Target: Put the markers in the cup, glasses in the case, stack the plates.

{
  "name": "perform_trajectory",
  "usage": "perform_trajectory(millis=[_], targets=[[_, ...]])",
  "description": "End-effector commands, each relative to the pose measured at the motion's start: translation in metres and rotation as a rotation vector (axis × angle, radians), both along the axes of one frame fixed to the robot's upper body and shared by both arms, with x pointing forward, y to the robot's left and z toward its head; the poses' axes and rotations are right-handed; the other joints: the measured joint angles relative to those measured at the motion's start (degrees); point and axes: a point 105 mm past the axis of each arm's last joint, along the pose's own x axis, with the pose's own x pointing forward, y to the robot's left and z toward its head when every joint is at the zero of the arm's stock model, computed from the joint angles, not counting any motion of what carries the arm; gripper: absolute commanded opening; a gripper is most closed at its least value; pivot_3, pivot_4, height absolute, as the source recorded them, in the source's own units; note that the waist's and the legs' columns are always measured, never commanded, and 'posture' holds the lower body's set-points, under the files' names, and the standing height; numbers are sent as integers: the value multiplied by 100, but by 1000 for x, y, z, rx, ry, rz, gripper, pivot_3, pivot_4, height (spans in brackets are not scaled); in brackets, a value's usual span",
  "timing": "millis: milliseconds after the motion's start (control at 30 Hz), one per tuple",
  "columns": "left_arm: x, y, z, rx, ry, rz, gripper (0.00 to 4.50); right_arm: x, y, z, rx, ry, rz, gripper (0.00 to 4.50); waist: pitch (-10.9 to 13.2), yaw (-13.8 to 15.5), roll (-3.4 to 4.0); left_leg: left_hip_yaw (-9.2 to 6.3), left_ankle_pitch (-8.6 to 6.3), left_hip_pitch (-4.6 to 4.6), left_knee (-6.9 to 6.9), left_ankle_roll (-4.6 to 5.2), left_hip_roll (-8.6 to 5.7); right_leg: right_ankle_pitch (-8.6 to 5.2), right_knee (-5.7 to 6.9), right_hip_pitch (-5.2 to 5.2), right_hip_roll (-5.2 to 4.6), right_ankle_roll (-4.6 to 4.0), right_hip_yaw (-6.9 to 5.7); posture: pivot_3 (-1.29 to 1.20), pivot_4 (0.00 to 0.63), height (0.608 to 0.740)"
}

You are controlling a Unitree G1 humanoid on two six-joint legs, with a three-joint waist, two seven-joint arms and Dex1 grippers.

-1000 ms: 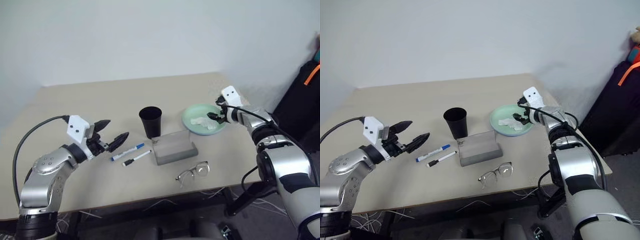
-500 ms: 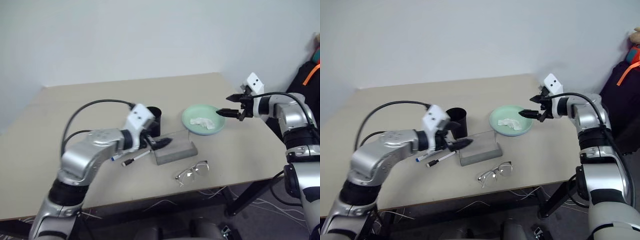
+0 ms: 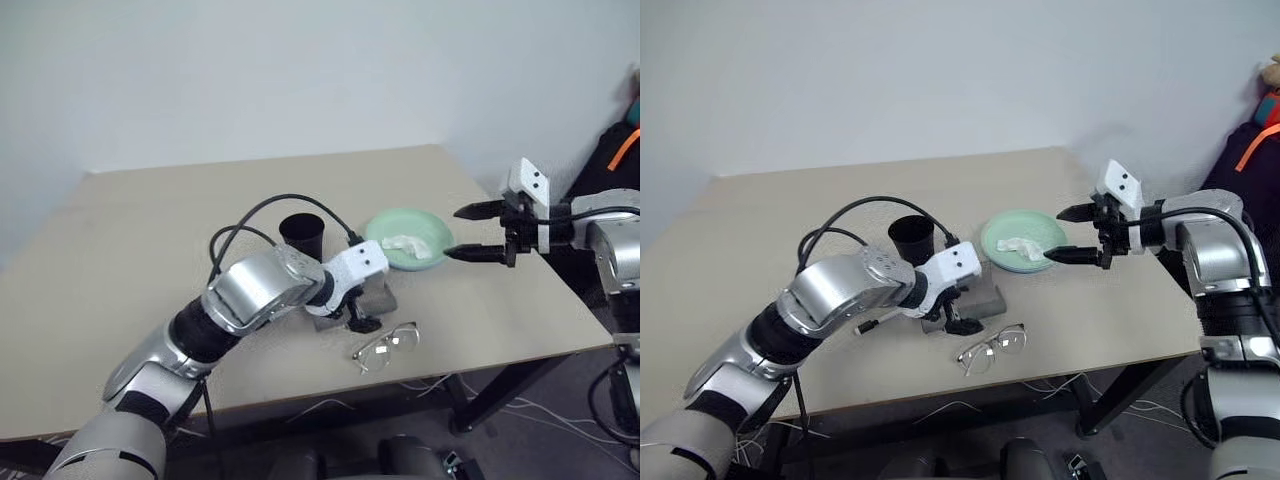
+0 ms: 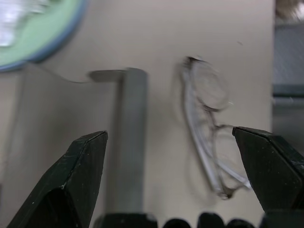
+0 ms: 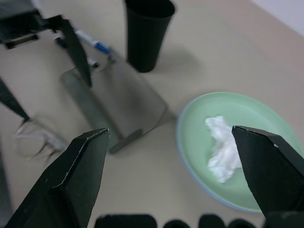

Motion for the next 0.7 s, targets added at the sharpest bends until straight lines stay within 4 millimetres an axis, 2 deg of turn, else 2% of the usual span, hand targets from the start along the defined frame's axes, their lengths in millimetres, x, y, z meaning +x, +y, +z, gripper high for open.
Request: perform_trajectory(millis=[33,367,667,700], targets=[[2,-5,5,34,-14,-19,4500,-18,4,11,-20,-18,110,4473,1,1,1,2,0,1,1,0,0,-1,0,-1,1,1,3,0,0,727],[-1,-24,-7,76,22,-62,4500,-46,1,6,-74,29,238,4473,5,19,-6,2,-2,1,8,0,-4,-3,0,-1,1,4,9,0,0,727],[-4,-37,-23,96,61,-54,4500,-47,0,7,-78,25,235,4473,14,25,-18,2,-3,-2,10,2,-8,-4,-2,-1,0,6,15,0,0,727],[-3,-38,-25,98,62,-50,4316,-47,0,7,-77,24,233,4494,14,26,-19,2,-3,-2,10,2,-8,-4,-2,-1,0,6,15,0,0,727]])
